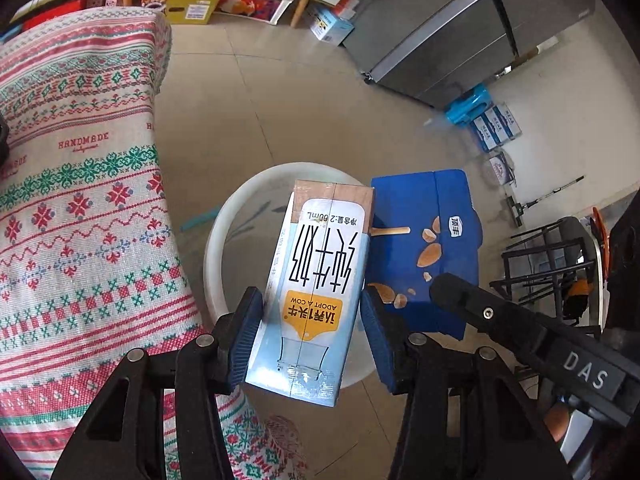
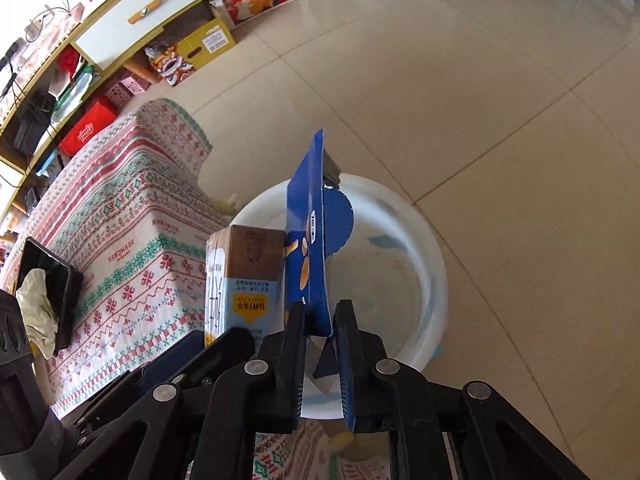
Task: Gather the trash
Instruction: 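Carry both items over the white bin and open both tools, then grasp the crumpled white tissue with the right tool while the left tool grasps the red can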
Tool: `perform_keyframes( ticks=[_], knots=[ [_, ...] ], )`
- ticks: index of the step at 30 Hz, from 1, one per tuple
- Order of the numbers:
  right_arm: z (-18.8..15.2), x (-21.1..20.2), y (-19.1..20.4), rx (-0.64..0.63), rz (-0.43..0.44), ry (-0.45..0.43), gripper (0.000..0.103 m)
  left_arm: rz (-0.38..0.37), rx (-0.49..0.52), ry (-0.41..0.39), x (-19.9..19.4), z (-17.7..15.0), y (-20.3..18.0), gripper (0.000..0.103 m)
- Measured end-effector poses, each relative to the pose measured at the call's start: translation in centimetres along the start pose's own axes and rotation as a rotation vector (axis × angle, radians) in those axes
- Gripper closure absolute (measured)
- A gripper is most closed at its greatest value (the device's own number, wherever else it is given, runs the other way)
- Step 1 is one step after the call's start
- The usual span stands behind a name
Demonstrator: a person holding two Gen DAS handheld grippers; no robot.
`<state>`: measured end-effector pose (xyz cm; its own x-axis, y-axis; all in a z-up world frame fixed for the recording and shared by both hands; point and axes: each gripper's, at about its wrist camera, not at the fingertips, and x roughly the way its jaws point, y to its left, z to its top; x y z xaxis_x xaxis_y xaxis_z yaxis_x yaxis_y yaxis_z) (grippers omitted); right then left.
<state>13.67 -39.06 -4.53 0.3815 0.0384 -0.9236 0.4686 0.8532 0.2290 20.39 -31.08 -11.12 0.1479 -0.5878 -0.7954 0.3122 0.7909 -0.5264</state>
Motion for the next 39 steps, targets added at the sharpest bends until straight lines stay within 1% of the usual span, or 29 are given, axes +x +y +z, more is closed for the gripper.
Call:
perform_keyframes(
  ticks=[2,3,4,6,8,11,17,19,21,23,25,27,29,31,33,36,39],
  knots=[
    [0.1,-0.2,0.0,0.008,-0.011,-0.006,0.085,-0.003,-0.010,-0.017,0.4,0.3,-0.1,0.049],
    [0.2,-0.3,-0.1,0.014,-0.017,-0.011,0.082,-0.008,-0.010,-0.021,0.5,0.4,-0.2,0.048],
    [0.2,-0.4,-0.2,0.021,-0.019,-0.015,0.078,-0.009,-0.007,-0.019,0.6,0.5,-0.3,0.046],
    [0.2,-0.5,-0.5,0.038,-0.018,-0.019,0.069,0.005,0.001,-0.029,0.7,1.1,-0.5,0.040],
    [0.3,-0.7,-0.7,0.046,-0.013,-0.024,0.069,0.021,0.005,-0.046,0.2,1.1,-0.1,0.038],
    [0.4,-1.1,-1.0,0.063,0.004,-0.039,0.069,0.023,0.013,-0.071,-1.0,0.7,0.3,0.038],
    [0.5,-1.5,-0.2,0.059,0.018,-0.062,0.064,0.087,0.016,-0.116,-4.9,-1.2,3.1,0.038],
    [0.5,-1.4,0.4,0.046,0.014,-0.067,0.057,0.103,0.000,-0.136,-6.6,-1.7,4.6,0.038],
    [0.5,-1.3,1.2,0.023,0.018,-0.066,0.053,0.131,-0.012,-0.152,-8.5,-2.2,6.1,0.038],
    [0.3,-1.2,2.1,-0.005,0.027,-0.064,0.052,0.162,-0.016,-0.165,-10.3,-2.7,7.6,0.039],
    [0.2,-1.1,3.0,-0.031,0.034,-0.063,0.048,0.194,-0.033,-0.180,-12.3,-3.1,9.5,0.039],
    [-0.1,-1.1,4.1,-0.060,0.048,-0.065,0.044,0.217,-0.065,-0.191,-14.2,-3.4,11.7,0.039],
    [-0.4,-1.0,5.2,-0.092,0.058,-0.068,0.039,0.242,-0.097,-0.204,-16.8,-4.5,14.0,0.039],
    [-0.7,-0.9,6.2,-0.115,0.069,-0.066,0.033,0.281,-0.131,-0.217,-18.8,-4.7,16.4,0.039],
    [-0.7,-0.4,7.0,-0.122,0.094,-0.051,0.032,0.307,-0.177,-0.233,-20.9,-4.8,18.9,0.039],
    [-0.8,0.5,8.0,-0.120,0.137,-0.017,0.031,0.311,-0.254,-0.274,-24.2,-4.8,22.2,0.039],
    [-1.0,1.3,9.2,-0.122,0.189,0.018,0.031,0.323,-0.329,-0.319,-28.0,-5.5,25.4,0.038]
  ],
)
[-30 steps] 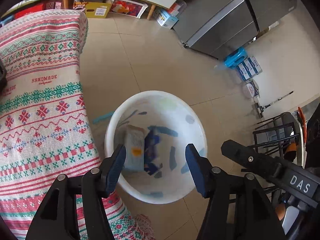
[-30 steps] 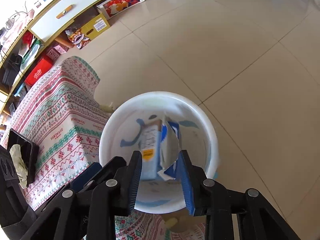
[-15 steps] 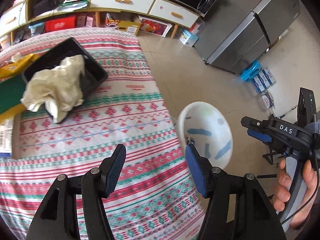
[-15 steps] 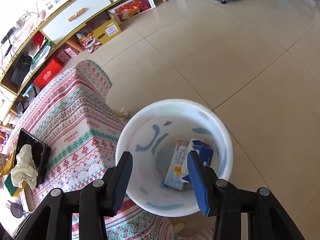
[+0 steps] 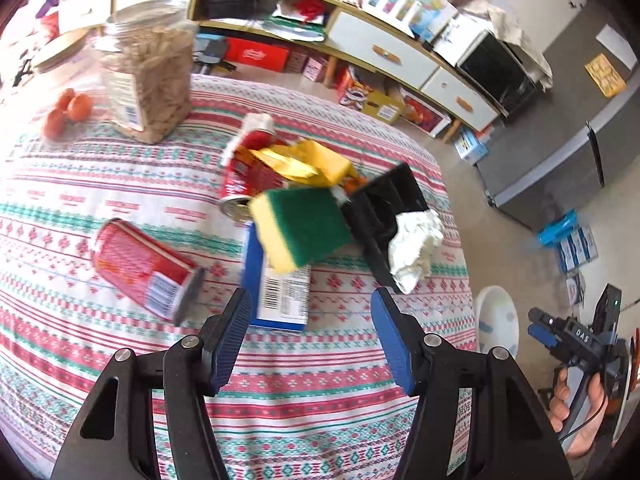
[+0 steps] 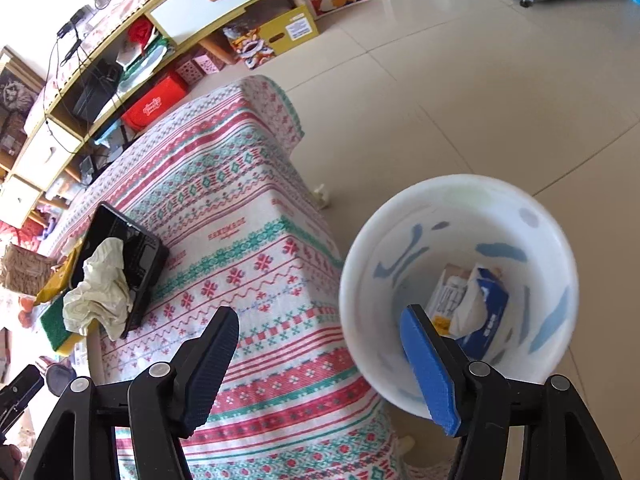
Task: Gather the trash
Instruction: 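Grasp the crumpled white tissue with the right tool while the left tool grasps the red can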
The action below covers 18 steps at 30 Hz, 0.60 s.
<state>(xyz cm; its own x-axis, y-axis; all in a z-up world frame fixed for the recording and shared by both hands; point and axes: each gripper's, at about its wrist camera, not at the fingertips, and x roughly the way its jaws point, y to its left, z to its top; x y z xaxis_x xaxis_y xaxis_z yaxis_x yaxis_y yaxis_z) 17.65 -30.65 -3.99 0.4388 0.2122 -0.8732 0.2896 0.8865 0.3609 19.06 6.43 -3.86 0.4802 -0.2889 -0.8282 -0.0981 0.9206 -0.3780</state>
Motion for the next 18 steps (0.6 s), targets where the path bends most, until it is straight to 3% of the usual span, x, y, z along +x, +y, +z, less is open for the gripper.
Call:
perform_keyframes(
  ticks=[4,9,18],
  knots=[
    [-0.3,1.0,2.5,-0.025,0.046,0.005,0.031,0.010,-0.182,-0.049,-1.9,0.9,6.3,0.029],
    [-0.4,2.4,6.6,-0.094,0.112,-0.002,0.031,-0.003,-0.371,-0.013,-1.3,0.9,11.4,0.029],
    [-0.5,7.5,13.5,-0.191,0.167,0.054,0.030,-0.035,-0.471,0.040,1.9,0.5,12.7,0.029]
  ],
)
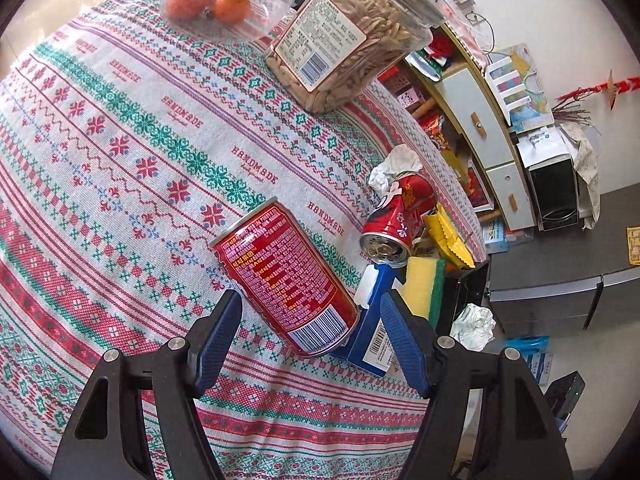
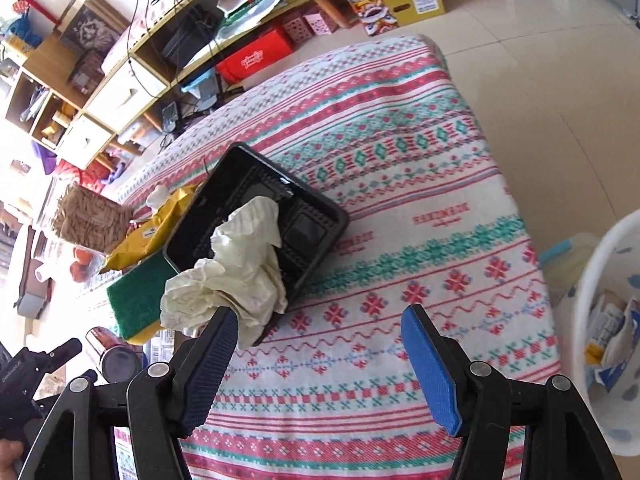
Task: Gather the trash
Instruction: 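Grasp the crumpled white tissue with the right tool while the left tool grasps the red can, then carry the tissue and red can over the white bin and release both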
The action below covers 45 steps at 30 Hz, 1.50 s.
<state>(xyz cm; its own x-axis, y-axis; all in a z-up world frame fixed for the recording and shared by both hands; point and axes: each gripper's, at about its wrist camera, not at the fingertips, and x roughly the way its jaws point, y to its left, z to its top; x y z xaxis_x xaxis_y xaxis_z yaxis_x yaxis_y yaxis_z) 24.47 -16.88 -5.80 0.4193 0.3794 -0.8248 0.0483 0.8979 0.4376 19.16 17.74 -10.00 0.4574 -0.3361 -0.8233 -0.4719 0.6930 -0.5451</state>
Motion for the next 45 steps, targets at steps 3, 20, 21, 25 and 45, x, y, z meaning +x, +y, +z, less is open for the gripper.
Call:
perform_keyframes(
  ticks=[3,20,21,25,45],
  knots=[
    [0.2,1.4,1.6,-0.039,0.007,0.005,0.030,0.016,0.000,-0.006,0.6,0.1,-0.1,0.029],
    [0.9,6.7,6.1,-0.241,-0.052,0.025,0.051,0.085,0.101,-0.063,2.5,0.8,-1.9,0.044],
    [0.8,6.6,6.1,-0.239,-0.038,0.036,0.068,0.095,0.119,-0.071,2.4,0.7,-2.2,0.044],
    [0.5,4.8,6.6,-0.254,0.002,0.000,0.075,0.097,0.158,-0.093,1.9,0.7,-2.9,0.044],
    [-1.1,-2.6,3.8,-0.161,0.053,-0.057,0.075,-0.089,0.349,-0.117,-2.3,-5.9,-9.1,0.044]
  ],
)
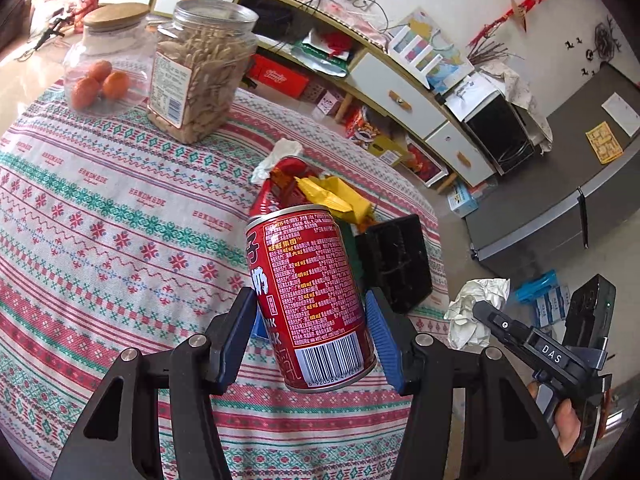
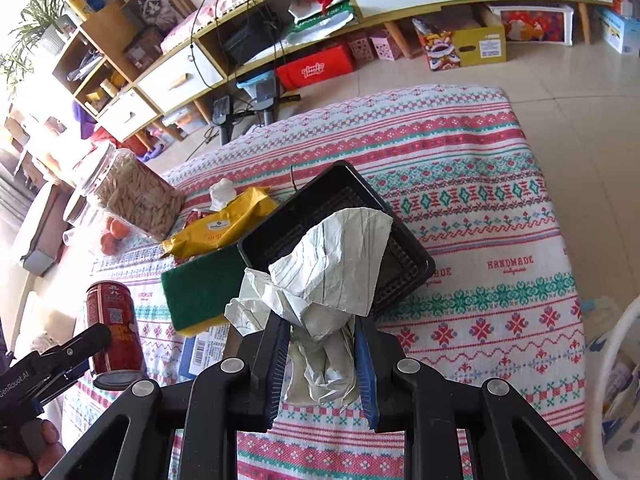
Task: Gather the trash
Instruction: 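Carry the tissue and red can over the white bin and release both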
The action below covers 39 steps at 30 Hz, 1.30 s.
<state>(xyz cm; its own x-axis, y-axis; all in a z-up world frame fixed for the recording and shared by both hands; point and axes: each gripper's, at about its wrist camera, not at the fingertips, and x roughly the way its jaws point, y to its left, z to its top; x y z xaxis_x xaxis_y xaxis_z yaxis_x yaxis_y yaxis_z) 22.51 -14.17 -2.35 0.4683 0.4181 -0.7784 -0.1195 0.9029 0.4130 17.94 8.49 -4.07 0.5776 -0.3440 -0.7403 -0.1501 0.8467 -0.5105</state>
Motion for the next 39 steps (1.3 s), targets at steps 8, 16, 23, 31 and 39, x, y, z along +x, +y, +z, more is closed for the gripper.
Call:
perform_keyframes(
  ticks=[8,16,23,31,39],
  knots=[
    [-1.4,-3.0,-1.6,0.016,0.012,0.009,0.075,-0.071,0.115,0.075,1.8,-3.7,-6.5,0.044],
    [-2.3,-5.4,-5.9,0.100,-0.017,0.032,0.075,-0.159,0.159,0.165,5.0,-6.9,-13.6,0.044],
    [-2.7,-8.2,-11.6,0.215,-0.049,0.031,0.075,-0.203,0.197,0.241,8.6,-9.7,-19.7,0.044],
    [-4.0,-13.5,-19.2,0.367,-0.115,-0.053,0.075,-0.224,0.263,0.303,11.8,-12.4,-24.5,0.044],
    [-4.6,-14.0,-22.2,0.433,-0.237,-0.032,0.075,-0.209,0.387,0.344,15.6,-15.3,-29.6,0.044]
  ],
)
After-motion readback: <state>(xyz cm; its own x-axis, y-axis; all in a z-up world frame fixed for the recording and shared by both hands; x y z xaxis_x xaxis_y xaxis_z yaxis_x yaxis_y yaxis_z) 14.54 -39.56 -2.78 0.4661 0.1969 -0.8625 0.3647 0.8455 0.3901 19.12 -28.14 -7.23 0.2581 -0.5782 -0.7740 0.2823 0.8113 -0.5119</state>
